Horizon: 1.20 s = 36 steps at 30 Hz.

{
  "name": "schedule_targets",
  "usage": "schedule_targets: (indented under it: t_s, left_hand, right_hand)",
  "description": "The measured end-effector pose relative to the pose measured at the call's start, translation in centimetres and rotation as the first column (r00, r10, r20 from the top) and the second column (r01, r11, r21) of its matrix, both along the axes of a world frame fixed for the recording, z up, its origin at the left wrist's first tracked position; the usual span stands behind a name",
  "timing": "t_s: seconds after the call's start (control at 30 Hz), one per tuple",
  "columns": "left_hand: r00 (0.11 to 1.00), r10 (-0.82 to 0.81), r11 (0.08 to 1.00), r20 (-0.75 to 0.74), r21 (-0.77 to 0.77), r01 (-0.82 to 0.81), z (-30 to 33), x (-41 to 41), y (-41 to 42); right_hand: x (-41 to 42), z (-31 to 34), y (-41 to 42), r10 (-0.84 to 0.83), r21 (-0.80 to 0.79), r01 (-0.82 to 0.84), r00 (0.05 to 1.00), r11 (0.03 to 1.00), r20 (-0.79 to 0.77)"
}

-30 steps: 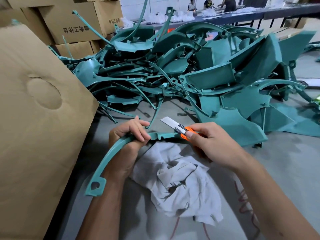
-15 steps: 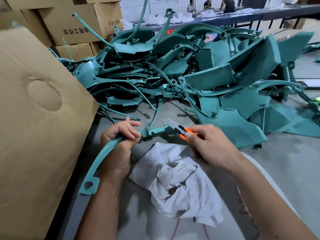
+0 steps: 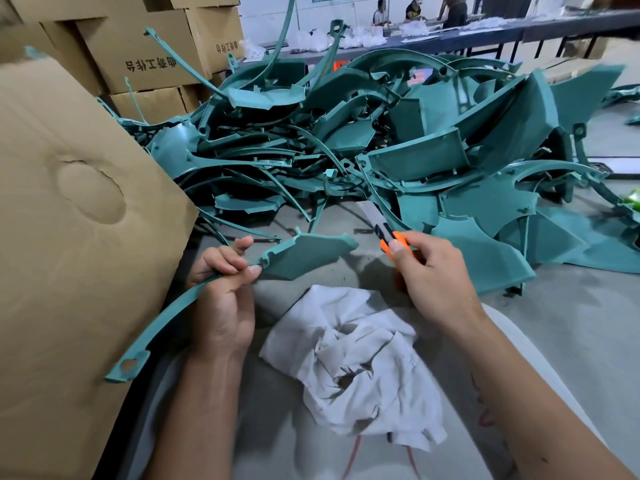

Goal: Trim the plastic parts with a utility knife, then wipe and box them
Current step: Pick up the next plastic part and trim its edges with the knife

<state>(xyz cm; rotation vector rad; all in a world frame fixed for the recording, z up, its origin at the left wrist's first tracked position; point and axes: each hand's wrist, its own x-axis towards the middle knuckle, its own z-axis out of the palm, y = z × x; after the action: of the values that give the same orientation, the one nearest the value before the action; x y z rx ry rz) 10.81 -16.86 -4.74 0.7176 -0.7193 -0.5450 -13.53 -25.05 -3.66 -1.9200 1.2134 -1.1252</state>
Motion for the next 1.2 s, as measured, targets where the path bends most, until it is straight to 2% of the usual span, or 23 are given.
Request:
schedule_targets:
  t_s: [0.1, 0.2, 0.33, 0.37, 0.43, 0.5, 0.53, 0.63, 0.7, 0.73, 0.8, 0.87, 0.93, 1.0, 1.03, 1.13, 1.2]
  left_hand:
    - [0.997, 0.000, 1.000, -0.083, 0.012, 0.001, -0.2, 0.0, -0.2]
    - [0.991, 0.005, 1.000, -0.133, 0.018, -0.003, -0.2, 0.1, -0.1]
    - [0.983, 0.032, 0.999, -0.179, 0.034, -0.027, -0.3, 0.2, -0.1]
    - [0.981, 0.037, 0.999, -0.188, 0.041, -0.030, -0.3, 0.2, -0.1]
    - [0.982, 0.034, 0.999, -0.188, 0.047, -0.025, -0.2, 0.2, -0.1]
    - [0.984, 0.018, 0.999, -0.178, 0.048, -0.009, 0.1, 0.1, 0.1]
    - [0.984, 0.008, 0.999, -0.178, 0.044, 0.000, 0.2, 0.0, 0.1]
    - [0.984, -0.001, 0.999, -0.179, 0.037, 0.008, 0.4, -0.1, 0.2]
    - [0.977, -0.007, 1.000, -0.214, 0.021, 0.011, 0.4, -0.2, 0.1]
    - [0.973, -0.023, 0.999, -0.230, 0.016, 0.027, 0.3, -0.1, 0.1]
    - [0.961, -0.077, 0.996, -0.266, 0.031, 0.089, 0.2, 0.1, 0.2]
    - [0.947, -0.148, 0.985, -0.287, 0.038, 0.166, 0.2, 0.1, 0.4]
    - [0.942, -0.236, 0.968, -0.238, 0.029, 0.250, 0.4, -0.5, 0.7]
    - [0.929, -0.328, 0.942, -0.173, 0.017, 0.335, 0.8, -1.1, 0.9]
    - [0.921, -0.357, 0.931, -0.154, 0.021, 0.364, 0.9, -1.2, 0.8]
    - [0.912, -0.380, 0.917, -0.156, 0.063, 0.393, 1.1, -1.9, 0.8]
    - [0.934, -0.309, 0.919, -0.180, 0.198, 0.342, 1.2, -3.1, 0.9]
  right_hand:
    - [1.0, -0.1, 0.9, 0.121, 0.100, -0.121, 0.993, 0.988, 0.002]
    - [0.9, -0.4, 0.6, 0.081, 0.172, -0.073, 0.996, 0.982, -0.042]
    - [0.5, -0.8, -0.1, 0.017, 0.222, 0.054, 0.952, 0.974, -0.306]
    - [0.5, -0.9, -0.2, -0.014, 0.184, 0.071, 0.956, 0.980, -0.292]
    - [0.6, -0.9, -0.1, -0.068, 0.054, 0.077, 0.987, 0.996, -0.147]
    - [0.9, -0.8, 0.2, -0.018, -0.010, 0.018, 0.999, 1.000, -0.038]
    - [1.1, -0.7, 0.2, 0.021, 0.009, -0.020, 0.999, 1.000, -0.025]
    - [1.1, -1.0, 0.0, 0.024, 0.136, -0.008, 0.993, 0.991, -0.119]
    - [0.7, -1.1, -0.4, -0.043, 0.128, 0.078, 0.964, 0.989, -0.261]
    - [0.5, -1.2, -0.6, -0.068, 0.111, 0.101, 0.962, 0.989, -0.265]
    - [0.3, -1.3, -0.7, -0.078, 0.102, 0.093, 0.986, 0.990, -0.146]
    - [0.5, -1.0, -0.5, 0.014, 0.246, -0.048, 0.991, 0.968, 0.137]
    - [0.8, -0.3, 0.0, 0.092, 0.487, -0.334, 0.886, 0.807, 0.455]
    - [0.9, 0.0, 0.4, 0.139, 0.601, -0.470, 0.847, 0.647, 0.513]
    - [0.9, 0.0, 0.5, 0.148, 0.616, -0.491, 0.840, 0.616, 0.521]
    - [1.0, -0.7, 0.3, 0.079, 0.541, -0.481, 0.793, 0.689, 0.604]
    - [1.0, -1.0, -0.1, 0.039, 0.454, -0.431, 0.757, 0.780, 0.652]
